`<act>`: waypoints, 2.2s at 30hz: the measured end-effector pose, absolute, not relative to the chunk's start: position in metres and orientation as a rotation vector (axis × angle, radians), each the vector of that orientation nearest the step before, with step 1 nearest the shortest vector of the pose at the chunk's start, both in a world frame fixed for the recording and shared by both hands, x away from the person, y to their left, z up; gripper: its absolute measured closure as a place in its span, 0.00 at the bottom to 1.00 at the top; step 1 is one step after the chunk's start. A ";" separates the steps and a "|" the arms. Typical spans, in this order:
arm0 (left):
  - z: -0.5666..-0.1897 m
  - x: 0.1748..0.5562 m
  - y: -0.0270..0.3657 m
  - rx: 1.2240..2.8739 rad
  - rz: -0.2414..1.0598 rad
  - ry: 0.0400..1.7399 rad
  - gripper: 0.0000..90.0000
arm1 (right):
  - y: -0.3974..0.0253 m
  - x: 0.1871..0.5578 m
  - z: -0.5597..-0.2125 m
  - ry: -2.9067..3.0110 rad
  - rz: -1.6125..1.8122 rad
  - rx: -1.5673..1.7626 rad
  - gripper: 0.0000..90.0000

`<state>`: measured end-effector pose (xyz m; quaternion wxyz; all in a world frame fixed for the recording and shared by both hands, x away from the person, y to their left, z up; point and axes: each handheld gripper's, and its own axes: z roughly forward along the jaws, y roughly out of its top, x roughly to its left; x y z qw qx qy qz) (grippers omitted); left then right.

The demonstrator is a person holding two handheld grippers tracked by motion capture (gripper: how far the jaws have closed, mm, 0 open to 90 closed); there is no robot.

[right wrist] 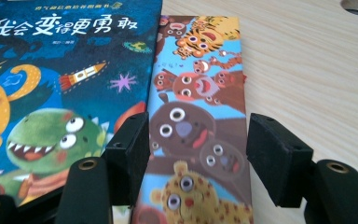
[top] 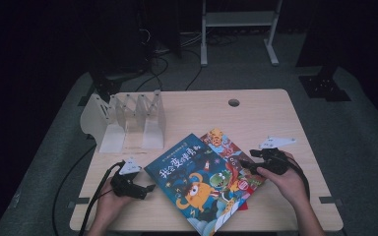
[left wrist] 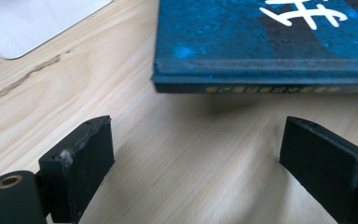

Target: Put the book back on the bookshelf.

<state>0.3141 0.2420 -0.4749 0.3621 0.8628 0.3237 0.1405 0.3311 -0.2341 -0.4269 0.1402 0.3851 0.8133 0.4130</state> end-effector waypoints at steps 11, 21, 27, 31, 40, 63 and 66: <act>-0.445 0.301 0.273 2.134 0.315 0.857 0.78 | -0.254 0.302 -0.437 2.338 1.163 1.139 0.42; -0.432 0.314 0.269 2.138 0.372 0.930 1.00 | -0.263 0.275 -0.445 2.335 1.155 1.145 0.41; -0.436 0.332 0.261 2.151 0.372 0.931 1.00 | -0.268 0.265 -0.451 2.339 1.147 1.164 0.40; -0.439 0.340 0.255 2.132 0.322 0.923 1.00 | -0.266 0.262 -0.453 2.339 1.157 1.168 0.39; -0.443 0.339 0.253 2.120 0.251 0.906 1.00 | -0.267 0.267 -0.452 2.311 1.136 1.176 0.40; -0.446 0.321 0.239 2.127 0.109 0.838 0.94 | -0.262 0.329 -0.449 2.247 1.031 1.237 0.40; -0.446 0.320 0.238 2.130 0.102 0.832 0.94 | -0.259 0.340 -0.450 2.241 1.024 1.246 0.40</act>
